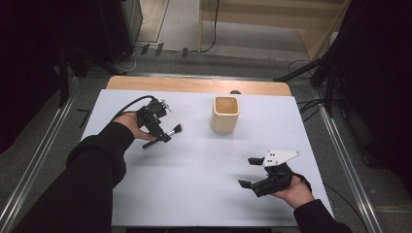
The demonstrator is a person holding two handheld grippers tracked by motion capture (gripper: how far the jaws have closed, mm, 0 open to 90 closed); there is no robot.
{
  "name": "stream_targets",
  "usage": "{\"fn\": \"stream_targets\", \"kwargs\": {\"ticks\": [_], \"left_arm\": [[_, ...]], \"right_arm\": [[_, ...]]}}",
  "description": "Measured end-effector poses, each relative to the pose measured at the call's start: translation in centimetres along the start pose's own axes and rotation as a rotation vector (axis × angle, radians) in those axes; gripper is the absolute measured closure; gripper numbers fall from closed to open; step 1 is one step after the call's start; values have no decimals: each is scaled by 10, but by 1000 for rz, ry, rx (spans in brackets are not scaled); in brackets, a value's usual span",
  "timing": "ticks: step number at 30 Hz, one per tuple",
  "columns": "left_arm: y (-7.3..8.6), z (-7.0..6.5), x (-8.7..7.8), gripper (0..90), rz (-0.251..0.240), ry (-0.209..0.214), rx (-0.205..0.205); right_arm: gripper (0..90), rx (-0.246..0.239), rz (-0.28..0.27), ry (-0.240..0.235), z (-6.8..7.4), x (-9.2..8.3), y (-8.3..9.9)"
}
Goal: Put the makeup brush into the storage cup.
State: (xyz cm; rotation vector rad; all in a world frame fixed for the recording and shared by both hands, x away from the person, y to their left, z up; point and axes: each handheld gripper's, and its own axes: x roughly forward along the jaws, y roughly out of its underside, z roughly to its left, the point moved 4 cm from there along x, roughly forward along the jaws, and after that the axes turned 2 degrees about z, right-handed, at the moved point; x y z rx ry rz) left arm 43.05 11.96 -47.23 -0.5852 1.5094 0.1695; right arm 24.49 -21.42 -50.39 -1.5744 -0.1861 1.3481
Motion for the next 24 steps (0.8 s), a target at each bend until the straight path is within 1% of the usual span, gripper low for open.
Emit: {"fn": "stream_targets", "kwargs": {"ticks": [1, 2, 5, 6, 7, 9, 10, 11, 12, 14, 15, 16, 18, 21, 22, 23, 24], "left_arm": [[0, 1, 1, 221, 13, 0, 4], [0, 3, 3, 227, 25, 3, -5], [1, 6, 9, 230, 48, -7, -25], [1, 7, 10, 234, 55, -12, -24], [1, 8, 12, 234, 59, -11, -34], [1, 9, 14, 234, 66, -13, -32], [0, 9, 16, 238, 82, -15, -36], [0, 9, 16, 239, 82, -15, -36], [0, 10, 17, 239, 105, -22, -30], [-1, 10, 19, 244, 128, -34, -12], [-2, 9, 19, 244, 134, -35, -15], [-5, 9, 20, 245, 126, -29, -17], [-6, 9, 21, 249, 127, -29, -13], [-5, 10, 26, 284, 148, -36, -14], [-5, 11, 27, 315, 152, -34, -20], [-5, 12, 28, 315, 155, -36, -25], [-5, 13, 29, 330, 162, -46, -22]], "right_arm": [[156, 2, 1, 0, 0, 0, 0], [156, 1, 2, -2, 0, 1, 0], [156, 2, 5, -4, 0, 1, -1], [156, -5, 4, -6, 0, 2, -1], [156, -5, 4, -6, 0, 2, -1], [156, -1, 7, -5, 0, 1, 0], [156, 0, 6, -3, 0, 1, 0], [156, 0, 6, -3, 0, 1, 0], [156, 2, 7, -3, 0, 1, 0], [156, 0, 8, -4, 0, 1, 0], [156, 0, 8, -4, 0, 1, 0], [156, 0, 9, -5, 0, 2, 0], [156, -1, 9, -5, 0, 1, 0], [156, 0, 9, -4, 0, 1, 0], [156, 0, 9, -5, 0, 1, 0], [156, 0, 9, -5, 0, 1, 0], [156, -1, 10, -6, 0, 1, 0]]}}
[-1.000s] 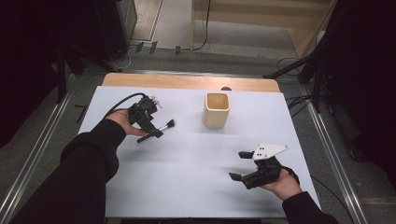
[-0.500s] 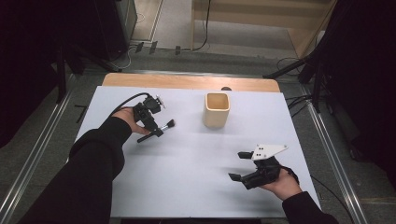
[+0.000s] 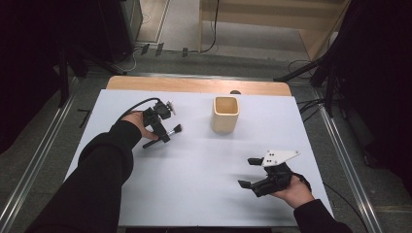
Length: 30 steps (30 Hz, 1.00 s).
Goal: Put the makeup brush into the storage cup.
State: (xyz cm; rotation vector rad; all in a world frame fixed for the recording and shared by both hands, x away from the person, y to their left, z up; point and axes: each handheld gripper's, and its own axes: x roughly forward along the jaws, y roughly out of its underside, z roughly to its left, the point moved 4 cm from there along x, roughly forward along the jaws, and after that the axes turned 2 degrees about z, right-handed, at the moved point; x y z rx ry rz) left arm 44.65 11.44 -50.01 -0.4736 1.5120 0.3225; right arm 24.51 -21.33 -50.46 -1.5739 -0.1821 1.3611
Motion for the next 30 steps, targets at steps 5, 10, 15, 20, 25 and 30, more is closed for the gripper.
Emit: {"fn": "stream_targets", "kwargs": {"ticks": [5, 10, 15, 20, 25, 30], "left_arm": [[1, 2, 5, 416, 23, -1, -6], [0, 0, 11, 464, 49, -5, 5], [-1, -1, 11, 505, 59, -37, 12], [-1, -3, 11, 556, 69, -40, 12], [-1, -3, 9, 681, 75, -38, 17], [-2, -4, 10, 799, 85, -39, 17]], "right_arm": [[156, -4, 2, 0, 0, 0, 0], [156, -4, 5, 0, 0, 0, 0], [156, -2, 6, -1, 0, 1, 0], [155, -3, 8, 0, 1, 1, 0], [156, -3, 8, 0, 1, 1, 0], [156, -4, 10, 0, 1, 1, 0]]}}
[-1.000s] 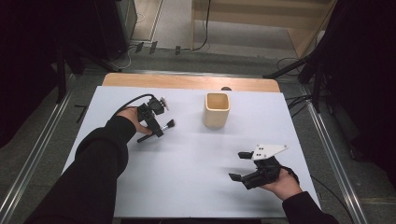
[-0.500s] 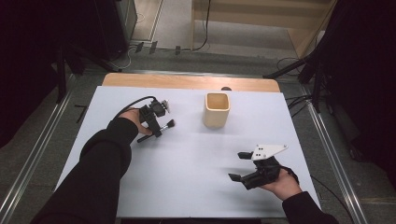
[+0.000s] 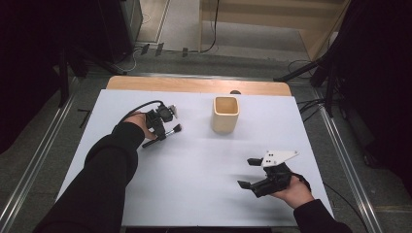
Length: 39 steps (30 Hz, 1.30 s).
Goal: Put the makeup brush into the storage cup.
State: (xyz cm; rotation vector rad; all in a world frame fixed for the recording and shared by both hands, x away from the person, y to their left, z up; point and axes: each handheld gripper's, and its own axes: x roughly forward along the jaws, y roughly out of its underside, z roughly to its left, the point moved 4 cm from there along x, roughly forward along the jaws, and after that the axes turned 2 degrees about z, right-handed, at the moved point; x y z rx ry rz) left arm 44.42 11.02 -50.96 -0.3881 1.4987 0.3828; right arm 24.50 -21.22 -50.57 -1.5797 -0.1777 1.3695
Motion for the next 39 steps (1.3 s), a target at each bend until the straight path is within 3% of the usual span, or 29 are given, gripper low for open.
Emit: {"fn": "stream_targets", "kwargs": {"ticks": [9, 17, 25, 32, 39], "left_arm": [[-1, 2, -1, 807, 19, 15, -16], [1, 5, -5, 806, -22, 56, -35], [9, 6, -26, 806, -87, 82, -63], [15, 1, -40, 806, -119, 140, -101], [17, -12, -53, 806, -146, 174, -89]], "right_arm": [[156, -2, 1, 0, 0, 0, 0], [156, -1, 2, 1, -1, 0, 0], [156, 19, -9, -1, -1, 0, 0], [156, 27, -8, -12, 0, 1, 0], [156, 37, -14, -17, 0, 1, -1]]}}
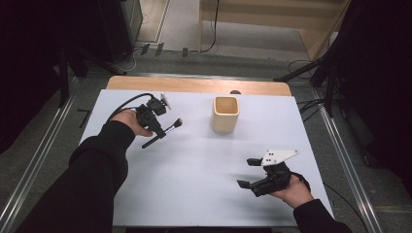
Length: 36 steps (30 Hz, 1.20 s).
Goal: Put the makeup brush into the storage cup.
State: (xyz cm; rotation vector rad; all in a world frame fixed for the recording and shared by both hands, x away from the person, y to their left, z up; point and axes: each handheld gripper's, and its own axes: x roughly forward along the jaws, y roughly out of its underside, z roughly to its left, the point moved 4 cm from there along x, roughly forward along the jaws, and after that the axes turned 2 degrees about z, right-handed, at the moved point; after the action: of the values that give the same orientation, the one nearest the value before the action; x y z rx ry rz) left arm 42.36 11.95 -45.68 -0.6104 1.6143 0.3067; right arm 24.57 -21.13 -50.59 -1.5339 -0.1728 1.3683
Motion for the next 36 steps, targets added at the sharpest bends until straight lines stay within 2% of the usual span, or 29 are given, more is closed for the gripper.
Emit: {"fn": "stream_targets", "kwargs": {"ticks": [7, 11, 16, 18, 21, 23, 25, 26, 28, 36], "left_arm": [[7, -15, -8, 806, -77, 50, 11], [10, -19, -7, 806, -101, 76, 1], [15, -25, -4, 806, -130, 108, -6], [16, -27, -4, 806, -144, 107, -2], [18, -32, -4, 806, -175, 134, -7], [20, -35, -5, 806, -198, 150, -8], [22, -40, -6, 806, -218, 152, -9], [25, -44, -6, 806, -243, 165, -11], [26, -44, -7, 806, -245, 169, -8], [36, -53, -3, 806, -315, 209, -37]], "right_arm": [[156, 6, -11, -5, 0, 0, 0], [156, 9, -16, -6, 0, -1, -1], [155, 48, -47, -14, -1, -2, -3], [155, 57, -52, -24, -1, -2, -4], [153, 59, -43, -44, 0, -3, -4], [153, 78, -43, -63, 1, -3, -5], [143, 80, -64, -78, 4, -4, -8], [143, 75, -74, -80, 6, -4, -9], [143, 75, -78, -81, 7, -5, -10], [143, 86, -102, -89, 13, -3, -16]]}}
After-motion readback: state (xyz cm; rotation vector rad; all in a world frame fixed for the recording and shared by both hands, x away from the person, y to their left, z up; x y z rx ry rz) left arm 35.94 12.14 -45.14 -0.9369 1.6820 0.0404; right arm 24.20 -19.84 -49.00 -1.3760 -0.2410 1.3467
